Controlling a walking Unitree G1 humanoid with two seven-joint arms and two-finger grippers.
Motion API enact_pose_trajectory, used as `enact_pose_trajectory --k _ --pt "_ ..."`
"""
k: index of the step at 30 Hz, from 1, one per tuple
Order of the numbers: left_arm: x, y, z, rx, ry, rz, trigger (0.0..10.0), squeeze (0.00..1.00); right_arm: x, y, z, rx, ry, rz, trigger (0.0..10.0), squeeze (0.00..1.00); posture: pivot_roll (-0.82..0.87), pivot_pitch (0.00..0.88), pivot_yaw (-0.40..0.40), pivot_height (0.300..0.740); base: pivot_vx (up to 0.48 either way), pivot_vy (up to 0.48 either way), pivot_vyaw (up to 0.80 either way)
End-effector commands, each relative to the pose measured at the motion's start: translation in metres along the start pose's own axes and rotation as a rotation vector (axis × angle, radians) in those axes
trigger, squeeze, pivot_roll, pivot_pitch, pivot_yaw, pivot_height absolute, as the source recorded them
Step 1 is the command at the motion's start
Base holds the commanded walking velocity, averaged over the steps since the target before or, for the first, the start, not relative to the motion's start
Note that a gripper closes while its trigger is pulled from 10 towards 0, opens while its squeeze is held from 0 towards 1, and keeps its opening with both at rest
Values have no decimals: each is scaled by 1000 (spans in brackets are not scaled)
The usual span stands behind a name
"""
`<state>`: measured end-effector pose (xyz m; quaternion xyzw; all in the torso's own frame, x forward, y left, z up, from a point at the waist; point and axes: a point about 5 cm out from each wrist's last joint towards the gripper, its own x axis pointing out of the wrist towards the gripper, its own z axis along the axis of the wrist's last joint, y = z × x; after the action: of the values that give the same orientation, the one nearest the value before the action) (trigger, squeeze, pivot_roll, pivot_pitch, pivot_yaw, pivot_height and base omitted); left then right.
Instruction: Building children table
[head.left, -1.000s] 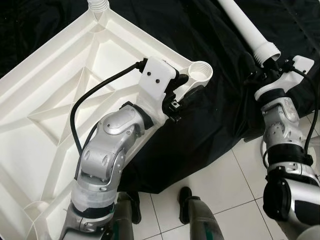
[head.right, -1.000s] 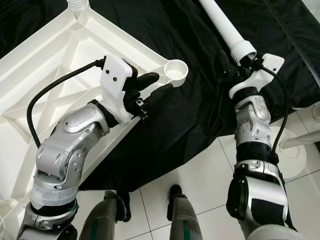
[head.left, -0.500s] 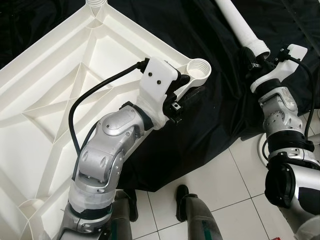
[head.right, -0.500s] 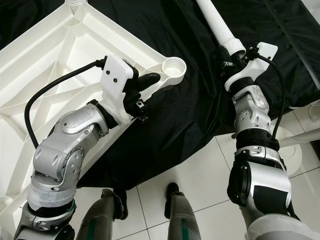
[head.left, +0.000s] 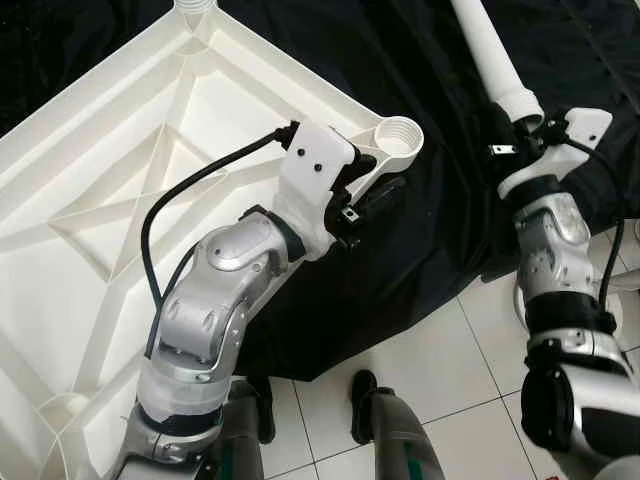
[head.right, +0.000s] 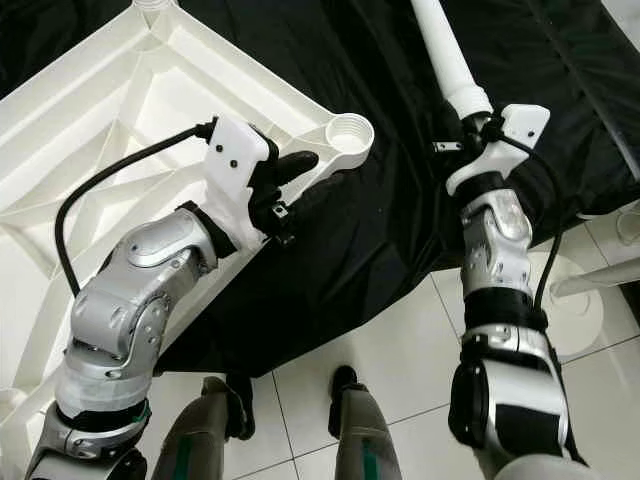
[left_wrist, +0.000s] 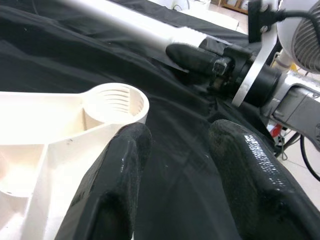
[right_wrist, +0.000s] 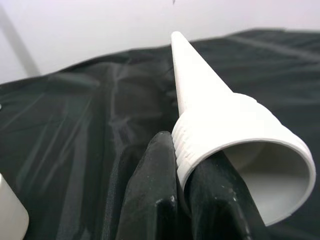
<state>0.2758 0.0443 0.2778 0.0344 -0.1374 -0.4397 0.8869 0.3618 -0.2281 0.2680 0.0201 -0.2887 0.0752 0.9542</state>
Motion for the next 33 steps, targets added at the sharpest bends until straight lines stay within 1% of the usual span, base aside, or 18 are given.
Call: enact_pose_trajectory --k 1,3,4,6,8,9,12,13,15,16,19,21,24,26,27,29,31,33 --pt "0 13 -5 -47 6 131 10000 0 -8 6 8 -83 -64 -61 10000 0 48 251 14 740 0 0 0" --pt "0 17 -6 -56 8 147 10000 0 -10 7 10 -109 -73 -86 10000 0 48 251 14 740 0 0 0" --pt "1 21 -7 -84 10 159 10000 0 -14 10 11 -120 -84 -101 10000 0 33 225 16 740 0 0 0" --pt "2 27 -9 -130 13 176 10000 0 -20 15 14 -154 -102 -115 10000 0 24 207 18 740 0 0 0" --pt "5 31 -10 -166 11 177 10000 0 -25 20 15 -180 -115 -114 10000 0 13 183 20 740 0 0 0" --pt "5 31 -10 -166 11 177 10000 0 -25 20 15 -180 -115 -114 10000 0 13 183 20 740 0 0 0" --pt "8 35 -6 -257 -21 145 10000 0 -36 35 16 -209 -127 -105 10000 0 5 162 19 740 0 0 0" --pt "8 35 -6 -257 -21 145 10000 0 -36 35 16 -209 -127 -105 10000 0 5 162 19 740 0 0 0" --pt "9 36 -6 -278 -37 95 10000 0 -43 46 14 -244 -124 -82 10000 0 -13 117 24 740 0 0 0" --pt "10 35 -5 -280 -40 80 10000 0 -45 49 13 -260 -125 -68 10000 0 -13 117 24 740 0 0 0" --pt "11 35 -4 -295 -61 65 10000 0 -48 56 13 -272 -124 -65 10000 0 -30 100 31 740 0 0 0" --pt "13 35 -5 -328 -74 61 10000 0 -50 60 12 -293 -124 -46 10000 0 -43 90 33 740 0 0 0" --pt "16 37 -7 -303 -83 71 10000 0 -54 62 12 -316 -125 -43 10000 0 -53 82 35 740 0 0 0" --pt "16 37 -7 -303 -83 71 10000 0 -54 62 12 -316 -125 -43 10000 0 -53 82 35 740 0 0 0" --pt "19 38 -11 -275 -53 88 10000 0 -57 64 12 -341 -125 -32 10000 0 -59 76 41 740 0 0 0" --pt "23 37 -18 -278 -17 88 10000 0 -62 68 12 -371 -124 -20 10000 0 -58 74 44 740 0 0 0" --pt "28 37 -18 -277 -13 70 10000 0 -67 71 9 -398 -118 1 10000 0 -57 69 50 740 0 0 0" --pt "29 36 -19 -287 -11 57 10000 0 -69 73 7 -405 -115 12 10000 0 -54 69 51 740 0 0 0"
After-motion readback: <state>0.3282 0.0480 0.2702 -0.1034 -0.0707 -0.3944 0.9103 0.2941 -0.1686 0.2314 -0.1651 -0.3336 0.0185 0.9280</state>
